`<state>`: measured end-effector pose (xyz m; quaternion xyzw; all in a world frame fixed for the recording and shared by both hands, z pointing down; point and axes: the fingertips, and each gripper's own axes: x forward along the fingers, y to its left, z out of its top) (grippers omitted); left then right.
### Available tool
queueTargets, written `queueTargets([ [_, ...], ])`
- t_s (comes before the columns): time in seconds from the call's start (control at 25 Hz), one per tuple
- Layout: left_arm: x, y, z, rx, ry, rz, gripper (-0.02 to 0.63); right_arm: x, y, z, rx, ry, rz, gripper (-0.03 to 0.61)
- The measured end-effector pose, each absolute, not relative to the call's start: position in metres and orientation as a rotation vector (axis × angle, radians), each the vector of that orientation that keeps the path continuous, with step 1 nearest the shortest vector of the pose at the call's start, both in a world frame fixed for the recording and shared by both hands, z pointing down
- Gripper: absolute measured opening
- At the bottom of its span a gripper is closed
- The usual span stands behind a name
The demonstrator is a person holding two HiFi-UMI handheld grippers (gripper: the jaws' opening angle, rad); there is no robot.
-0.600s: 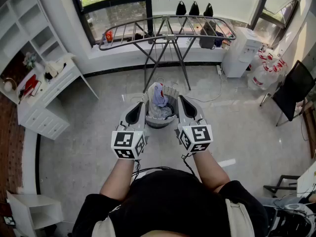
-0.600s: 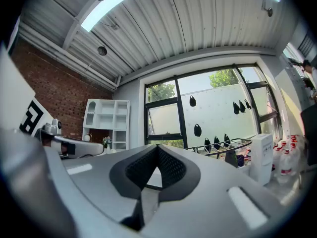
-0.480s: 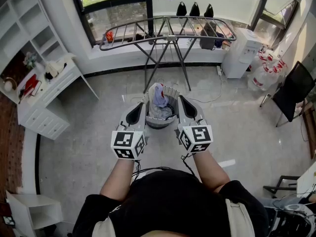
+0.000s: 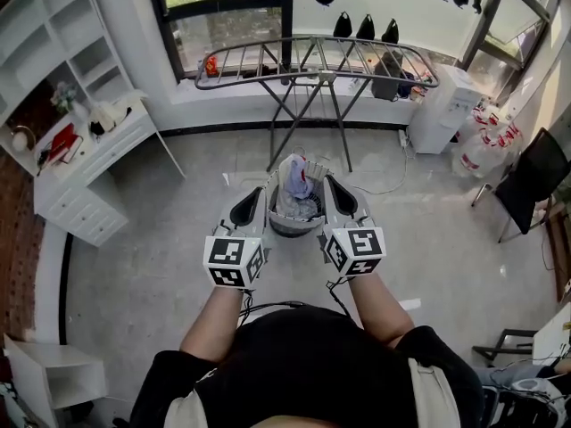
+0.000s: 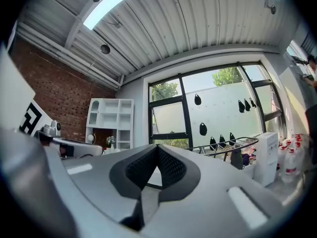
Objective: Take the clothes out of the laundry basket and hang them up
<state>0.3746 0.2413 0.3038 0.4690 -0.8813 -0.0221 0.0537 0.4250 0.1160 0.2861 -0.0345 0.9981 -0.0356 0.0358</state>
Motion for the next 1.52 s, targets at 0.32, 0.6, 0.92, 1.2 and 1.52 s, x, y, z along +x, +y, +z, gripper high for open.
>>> queueTargets([
  [0.32, 0.357, 0.289, 0.311, 1.447, -2.644, -0.09, 0.008, 0.414, 0.158, 0.292, -0.145, 3.053, -0.165, 0.013],
  [0.6, 0.342, 0.321, 0.313, 1.427, -2.664, -0.113, 0.008, 0.402, 0.176, 0.301, -0.164, 3.066, -0.175, 0.014],
  [0.92, 0.311, 0.33, 0.321, 1.395, -2.7, -0.102, 0.008, 0.375, 0.183, 0.306, -0.14, 3.058, -0.147, 0.013],
  [1.2, 0.274, 0.307, 0.327, 1.401, -2.704, -0.064, 0.008, 0.329, 0.156, 0.327, -0.149, 3.086, -0.212, 0.012],
  [1.52, 0.201, 0.257, 0.336, 1.406, -2.686, -0.025, 0.008, 0.254, 0.106, 0.338, -0.173, 3.095, -0.22, 0.012],
])
